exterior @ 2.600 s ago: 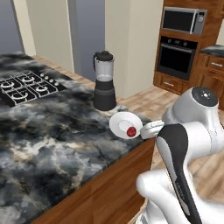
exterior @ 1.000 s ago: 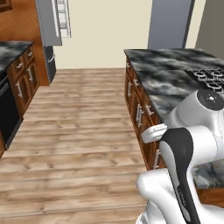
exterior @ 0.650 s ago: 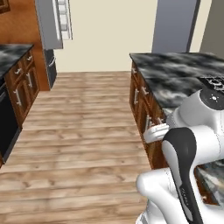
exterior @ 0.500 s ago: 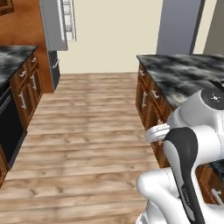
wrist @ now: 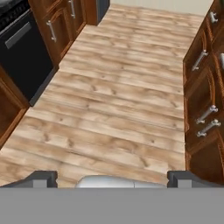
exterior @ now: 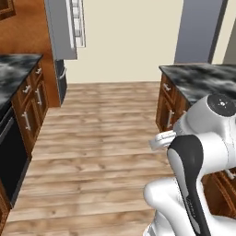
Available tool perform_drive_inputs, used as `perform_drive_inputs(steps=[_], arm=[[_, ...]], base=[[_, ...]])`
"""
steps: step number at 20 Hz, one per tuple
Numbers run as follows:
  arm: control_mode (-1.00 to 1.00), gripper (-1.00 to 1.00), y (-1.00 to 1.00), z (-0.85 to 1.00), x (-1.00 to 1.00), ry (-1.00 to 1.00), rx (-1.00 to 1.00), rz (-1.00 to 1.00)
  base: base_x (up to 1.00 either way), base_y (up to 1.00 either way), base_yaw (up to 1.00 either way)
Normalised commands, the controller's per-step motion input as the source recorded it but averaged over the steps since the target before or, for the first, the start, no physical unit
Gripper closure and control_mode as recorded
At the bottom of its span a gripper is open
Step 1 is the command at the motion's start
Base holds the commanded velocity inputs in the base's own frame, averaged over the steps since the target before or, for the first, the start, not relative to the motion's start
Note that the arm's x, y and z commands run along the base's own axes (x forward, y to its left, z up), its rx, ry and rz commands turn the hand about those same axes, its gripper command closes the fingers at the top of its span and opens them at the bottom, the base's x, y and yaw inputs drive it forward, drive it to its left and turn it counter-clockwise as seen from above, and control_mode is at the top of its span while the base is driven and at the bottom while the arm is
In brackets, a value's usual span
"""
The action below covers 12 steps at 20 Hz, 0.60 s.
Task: Pick the two mangos from the fridge and place them on the plate next to the blender to make a fruit smoothie.
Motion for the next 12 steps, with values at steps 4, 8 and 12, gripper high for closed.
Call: perform_drive_inputs(steps=[4, 8, 12], arm=[[1.0, -1.0, 0.0, 0.0, 0.0, 0.0, 0.0, 0.0], [1.0, -1.0, 0.0, 0.0, 0.0, 0.0, 0.0, 0.0], [1.0, -1.0, 0.0, 0.0, 0.0, 0.0, 0.0, 0.0]], base=[[1.0, 0.01, 0.0], [1.0, 0.0, 0.0], [1.0, -0.01, 0.0]])
